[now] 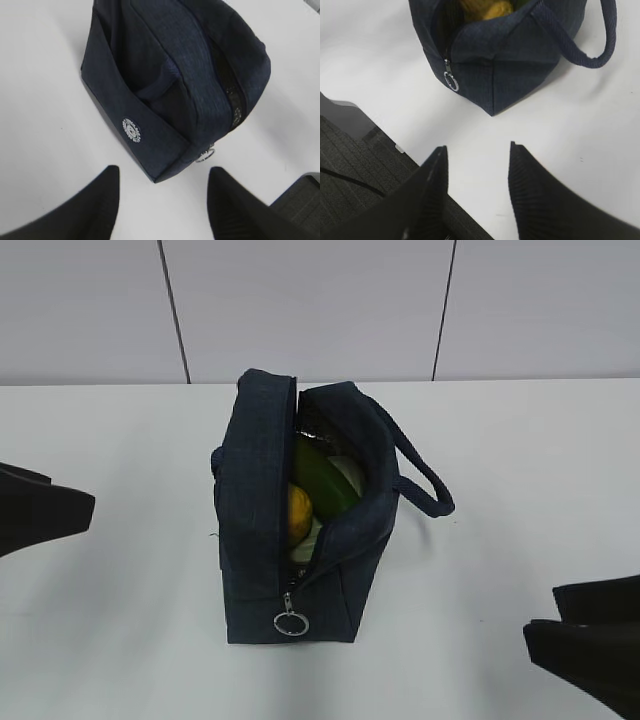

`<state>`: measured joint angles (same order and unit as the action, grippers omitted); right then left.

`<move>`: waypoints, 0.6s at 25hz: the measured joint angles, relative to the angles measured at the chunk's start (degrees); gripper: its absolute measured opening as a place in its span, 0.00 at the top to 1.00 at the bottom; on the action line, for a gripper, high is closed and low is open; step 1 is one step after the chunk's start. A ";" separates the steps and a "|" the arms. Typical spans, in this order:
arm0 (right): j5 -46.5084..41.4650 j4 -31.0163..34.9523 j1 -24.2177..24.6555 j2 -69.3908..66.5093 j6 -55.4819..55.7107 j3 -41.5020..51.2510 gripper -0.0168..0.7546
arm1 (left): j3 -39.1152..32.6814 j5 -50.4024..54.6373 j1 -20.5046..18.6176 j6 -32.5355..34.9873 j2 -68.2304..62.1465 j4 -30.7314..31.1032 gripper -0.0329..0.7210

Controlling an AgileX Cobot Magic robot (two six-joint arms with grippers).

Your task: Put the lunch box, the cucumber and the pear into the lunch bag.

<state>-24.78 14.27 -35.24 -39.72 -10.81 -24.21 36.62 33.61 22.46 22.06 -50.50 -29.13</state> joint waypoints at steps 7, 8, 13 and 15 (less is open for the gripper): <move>7.53 4.62 0.00 -4.31 -0.10 2.82 0.56 | 0.00 -1.15 0.00 3.15 -1.44 -2.67 0.55; 8.78 6.43 0.00 -5.61 0.01 2.82 0.56 | 0.00 -1.35 0.00 4.52 -2.07 -4.17 0.55; 14.25 12.26 0.00 -13.03 -0.50 2.82 0.56 | 0.00 -2.48 0.00 11.14 -6.32 -9.92 0.55; 16.24 12.67 0.00 -16.27 -3.26 2.82 0.56 | 0.00 -2.61 0.00 12.52 -8.53 -10.43 0.56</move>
<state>-8.54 26.93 -35.24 -56.00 -14.06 -21.39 36.62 31.00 22.46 34.58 -59.03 -39.56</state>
